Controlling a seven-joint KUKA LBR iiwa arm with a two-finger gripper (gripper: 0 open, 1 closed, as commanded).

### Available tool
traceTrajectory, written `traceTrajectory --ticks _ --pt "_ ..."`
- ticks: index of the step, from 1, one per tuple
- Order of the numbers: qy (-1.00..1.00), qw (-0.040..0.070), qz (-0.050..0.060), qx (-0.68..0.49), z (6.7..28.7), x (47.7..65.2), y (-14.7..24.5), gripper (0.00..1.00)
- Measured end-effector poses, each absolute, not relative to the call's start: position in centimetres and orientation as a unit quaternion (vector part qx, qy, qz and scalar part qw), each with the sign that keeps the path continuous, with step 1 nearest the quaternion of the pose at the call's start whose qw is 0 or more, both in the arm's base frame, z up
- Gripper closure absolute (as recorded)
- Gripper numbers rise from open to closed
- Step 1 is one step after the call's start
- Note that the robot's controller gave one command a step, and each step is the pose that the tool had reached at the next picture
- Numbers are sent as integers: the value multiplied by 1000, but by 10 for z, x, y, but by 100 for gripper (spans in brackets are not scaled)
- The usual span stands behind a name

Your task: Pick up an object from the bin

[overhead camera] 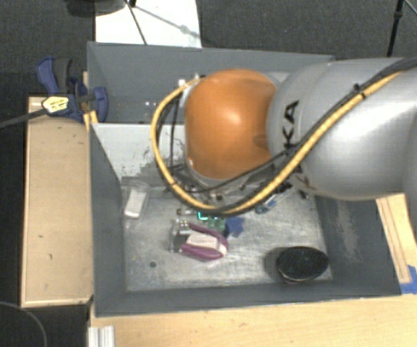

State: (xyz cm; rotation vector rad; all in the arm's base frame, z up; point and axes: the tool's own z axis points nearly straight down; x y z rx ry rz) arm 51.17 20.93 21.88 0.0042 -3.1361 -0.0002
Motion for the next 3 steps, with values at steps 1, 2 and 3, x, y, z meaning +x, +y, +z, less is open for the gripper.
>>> traceTrajectory --ticks 1,2,3 --pt "-1000 -2 -2 -12 72 535 131 0" --pt "-1000 -6 -2 -12 75 537 132 100" --pt "-1000 -4 -1 -12 208 537 134 100"
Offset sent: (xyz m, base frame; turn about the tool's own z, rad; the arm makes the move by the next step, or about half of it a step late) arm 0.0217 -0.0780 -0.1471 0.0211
